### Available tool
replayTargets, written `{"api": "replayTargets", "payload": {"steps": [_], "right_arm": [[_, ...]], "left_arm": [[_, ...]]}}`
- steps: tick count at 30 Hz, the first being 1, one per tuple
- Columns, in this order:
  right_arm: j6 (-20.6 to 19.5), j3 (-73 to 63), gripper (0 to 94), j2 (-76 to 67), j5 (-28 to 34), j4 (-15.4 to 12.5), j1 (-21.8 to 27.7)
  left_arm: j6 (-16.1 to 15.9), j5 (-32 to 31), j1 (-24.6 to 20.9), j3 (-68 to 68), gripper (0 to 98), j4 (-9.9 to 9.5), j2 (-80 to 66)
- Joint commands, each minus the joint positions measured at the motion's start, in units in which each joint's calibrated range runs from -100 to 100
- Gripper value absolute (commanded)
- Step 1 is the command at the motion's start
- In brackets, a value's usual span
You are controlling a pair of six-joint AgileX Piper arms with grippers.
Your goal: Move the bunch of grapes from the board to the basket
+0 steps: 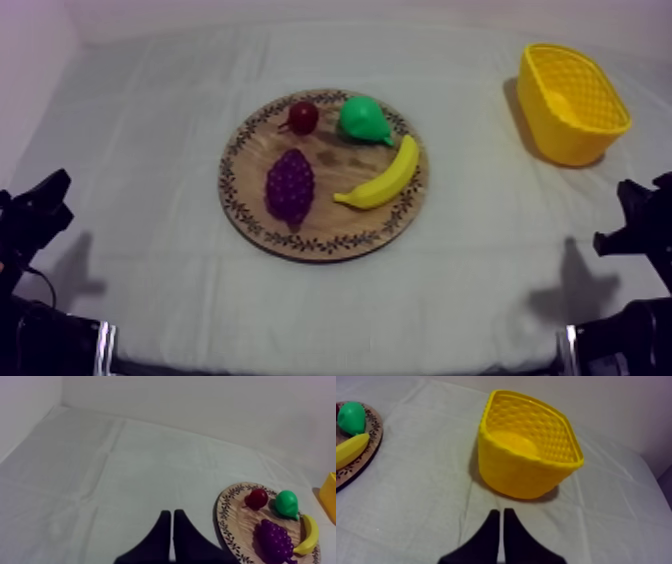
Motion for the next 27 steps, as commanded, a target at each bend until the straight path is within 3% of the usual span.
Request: {"api": "replayTargets", "payload": {"steps": [1, 19, 27], "right_arm": [[0.04, 0.04, 0.5, -0.03, 0.14, -0.08, -0.16], [0.71, -0.03, 0.5, -0.03, -0.49, 0.14, -0.59], [-2.46, -4.27, 0.5, 5.67, -4.46, 6.09, -6.05]], "left_arm": [[0.06, -0.05, 0.00, -0.02, 0.1, -0.04, 0.00], [0.06, -0.05, 0.00, -0.02, 0.1, -0.04, 0.00], [0.06, -0.05, 0.00, -0.02, 0.1, -0.04, 0.00]]}}
